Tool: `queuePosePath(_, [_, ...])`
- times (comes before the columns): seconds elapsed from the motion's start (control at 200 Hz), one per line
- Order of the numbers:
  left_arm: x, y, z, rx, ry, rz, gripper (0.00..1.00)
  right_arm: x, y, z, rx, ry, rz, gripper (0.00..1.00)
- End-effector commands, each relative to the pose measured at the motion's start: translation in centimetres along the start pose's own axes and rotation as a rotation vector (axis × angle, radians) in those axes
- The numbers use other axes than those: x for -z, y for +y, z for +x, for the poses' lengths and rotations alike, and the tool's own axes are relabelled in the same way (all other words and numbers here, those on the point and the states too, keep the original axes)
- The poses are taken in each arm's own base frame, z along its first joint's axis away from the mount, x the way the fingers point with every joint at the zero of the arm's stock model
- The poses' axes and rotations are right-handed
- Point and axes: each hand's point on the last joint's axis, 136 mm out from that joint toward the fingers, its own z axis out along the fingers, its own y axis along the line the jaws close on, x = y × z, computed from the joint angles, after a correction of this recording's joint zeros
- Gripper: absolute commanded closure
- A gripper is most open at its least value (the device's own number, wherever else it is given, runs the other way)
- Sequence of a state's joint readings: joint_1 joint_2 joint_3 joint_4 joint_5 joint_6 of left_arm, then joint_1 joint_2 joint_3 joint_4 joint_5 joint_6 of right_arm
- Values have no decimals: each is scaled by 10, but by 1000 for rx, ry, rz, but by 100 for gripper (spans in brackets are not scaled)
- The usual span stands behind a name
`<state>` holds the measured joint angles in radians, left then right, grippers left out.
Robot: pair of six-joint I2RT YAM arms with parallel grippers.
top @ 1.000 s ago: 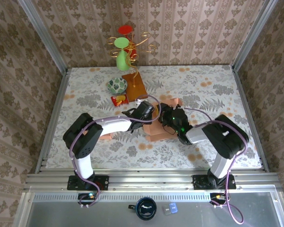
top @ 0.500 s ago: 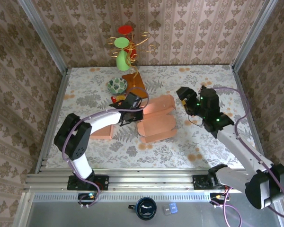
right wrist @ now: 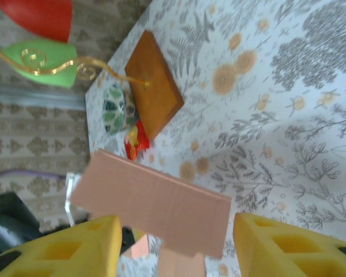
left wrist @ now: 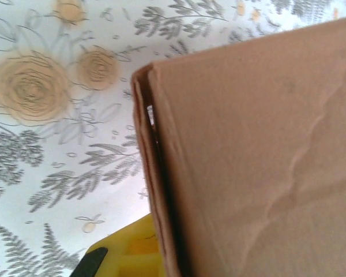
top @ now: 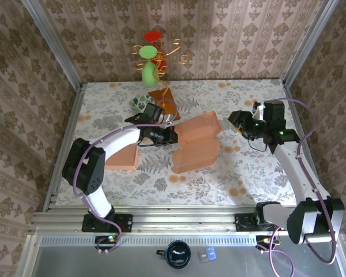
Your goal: Fold the paper box
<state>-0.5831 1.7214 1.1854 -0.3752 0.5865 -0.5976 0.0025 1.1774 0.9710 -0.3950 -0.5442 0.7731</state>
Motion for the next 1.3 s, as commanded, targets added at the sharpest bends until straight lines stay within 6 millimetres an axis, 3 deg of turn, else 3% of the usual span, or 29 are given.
queuePosePath(0.0, [6,-24,6,17,80,147,100,3,18,11,67,89,-81,42])
queuePosePath(0.22, [3,-39,4,83,113,264,100,9,25,14,14,93,-117,36])
queuePosePath(0.37, [-1,-46,-3,110,112,320,100,26,29,18,-9,57,-148,34])
queuePosePath(0.69, [-3,-50,-7,100,138,326,100,48,14,44,8,31,-157,35])
queuePosePath(0.835, [-4,-50,-9,106,138,329,100,43,5,49,-42,13,-184,44])
queuePosePath(0.995, [-4,-52,-8,108,144,335,100,34,0,43,-71,-9,-193,41])
queuePosePath(1.295, [-3,-54,-7,114,141,342,100,14,7,18,-131,-43,-263,37])
